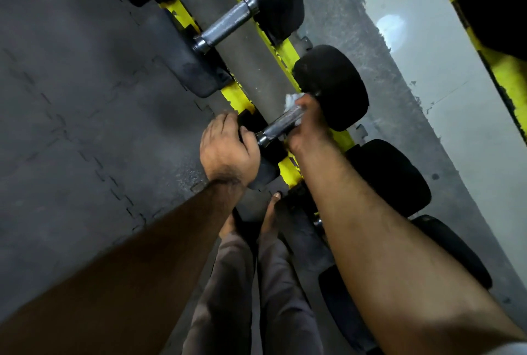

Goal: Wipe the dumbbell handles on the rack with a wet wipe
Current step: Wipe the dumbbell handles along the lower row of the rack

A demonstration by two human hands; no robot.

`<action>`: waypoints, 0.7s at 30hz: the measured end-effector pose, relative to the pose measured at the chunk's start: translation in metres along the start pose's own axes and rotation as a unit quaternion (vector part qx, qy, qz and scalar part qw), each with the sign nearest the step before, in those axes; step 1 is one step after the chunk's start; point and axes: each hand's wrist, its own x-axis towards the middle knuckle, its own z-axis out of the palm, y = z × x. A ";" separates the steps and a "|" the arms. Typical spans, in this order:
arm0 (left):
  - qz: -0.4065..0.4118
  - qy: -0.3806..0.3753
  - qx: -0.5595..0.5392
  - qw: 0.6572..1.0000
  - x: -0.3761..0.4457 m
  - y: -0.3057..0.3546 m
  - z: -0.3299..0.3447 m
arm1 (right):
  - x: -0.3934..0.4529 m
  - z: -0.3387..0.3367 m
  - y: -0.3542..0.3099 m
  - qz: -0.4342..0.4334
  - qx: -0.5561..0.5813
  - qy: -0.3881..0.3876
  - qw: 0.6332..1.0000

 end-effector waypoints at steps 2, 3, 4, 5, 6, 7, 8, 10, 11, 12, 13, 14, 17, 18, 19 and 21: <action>0.004 0.009 -0.005 1.000 0.000 0.000 -0.001 | -0.008 -0.009 0.016 0.028 -0.064 -0.051 0.996; 0.005 0.010 -0.005 1.000 0.000 0.000 -0.001 | -0.014 -0.013 0.024 0.065 -0.116 -0.071 0.989; 0.005 0.007 -0.005 1.000 0.000 0.000 0.000 | -0.016 -0.015 0.025 0.102 -0.154 -0.079 0.980; 0.004 0.001 -0.004 1.000 0.000 0.000 0.000 | -0.015 -0.016 0.020 0.123 -0.166 -0.086 0.975; 0.002 -0.004 -0.002 1.000 0.001 0.000 0.000 | -0.010 -0.014 0.014 0.123 -0.147 -0.080 0.978; 0.000 -0.006 0.000 1.000 0.001 -0.001 0.000 | -0.008 -0.010 0.008 0.106 -0.107 -0.066 0.986; 0.000 -0.005 0.000 1.000 0.001 0.000 0.000 | -0.005 -0.009 0.006 0.084 -0.079 -0.046 0.992; -0.002 -0.002 -0.001 1.000 0.001 0.000 0.000 | -0.009 -0.013 0.015 0.090 -0.070 -0.078 0.990; -0.002 -0.004 -0.002 1.000 0.000 0.000 0.000 | -0.013 -0.018 0.021 0.113 -0.090 -0.092 0.985; -0.002 -0.005 -0.003 1.000 0.000 0.000 0.000 | -0.015 -0.021 0.024 0.139 -0.106 -0.107 0.979; -0.005 -0.006 -0.004 1.000 0.001 0.000 0.000 | -0.013 -0.024 0.026 0.157 -0.109 -0.128 0.973; -0.008 -0.009 -0.004 1.000 0.001 0.000 0.000 | -0.010 -0.024 0.024 0.166 -0.105 -0.135 0.971; -0.009 -0.011 0.000 1.000 0.001 0.000 0.001 | 0.003 -0.021 0.023 0.144 -0.047 -0.103 0.983; -0.008 -0.010 0.001 1.000 0.000 0.000 0.001 | 0.005 -0.023 0.028 0.130 -0.032 -0.095 0.986; -0.007 -0.007 0.003 1.000 -0.001 0.000 0.000 | 0.006 -0.026 0.033 0.126 -0.024 -0.107 0.986; -0.006 -0.010 0.004 1.000 -0.001 0.000 0.000 | 0.003 -0.028 0.034 0.130 -0.030 -0.138 0.981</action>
